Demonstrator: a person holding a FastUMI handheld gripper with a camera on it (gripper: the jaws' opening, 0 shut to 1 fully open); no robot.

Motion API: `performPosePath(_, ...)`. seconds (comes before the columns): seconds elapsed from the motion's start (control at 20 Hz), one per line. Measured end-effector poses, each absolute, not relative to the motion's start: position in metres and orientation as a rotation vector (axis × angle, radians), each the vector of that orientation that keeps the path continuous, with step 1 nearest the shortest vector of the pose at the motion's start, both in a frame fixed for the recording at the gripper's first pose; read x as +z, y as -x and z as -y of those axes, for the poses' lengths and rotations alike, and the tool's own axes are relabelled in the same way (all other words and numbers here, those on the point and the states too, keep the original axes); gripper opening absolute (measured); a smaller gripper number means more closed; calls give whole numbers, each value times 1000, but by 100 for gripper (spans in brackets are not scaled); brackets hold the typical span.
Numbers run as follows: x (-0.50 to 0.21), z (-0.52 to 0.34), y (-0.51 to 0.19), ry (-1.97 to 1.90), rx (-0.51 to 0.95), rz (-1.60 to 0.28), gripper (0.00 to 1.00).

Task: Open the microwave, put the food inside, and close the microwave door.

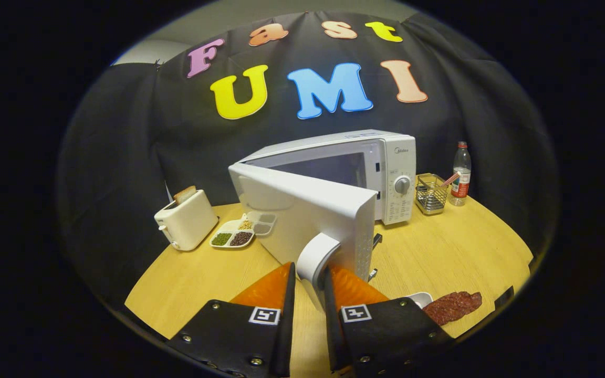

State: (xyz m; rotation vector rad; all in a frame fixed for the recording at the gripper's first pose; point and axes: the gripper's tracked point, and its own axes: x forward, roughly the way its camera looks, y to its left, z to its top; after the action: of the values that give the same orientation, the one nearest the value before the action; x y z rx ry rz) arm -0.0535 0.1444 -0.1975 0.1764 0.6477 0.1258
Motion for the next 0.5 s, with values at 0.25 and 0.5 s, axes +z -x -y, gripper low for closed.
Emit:
performPosePath(0.25,-192,-185,76,-142,191,-652,30)
performPosePath(0.5,-189,-219,96,-98,251,-646,30)
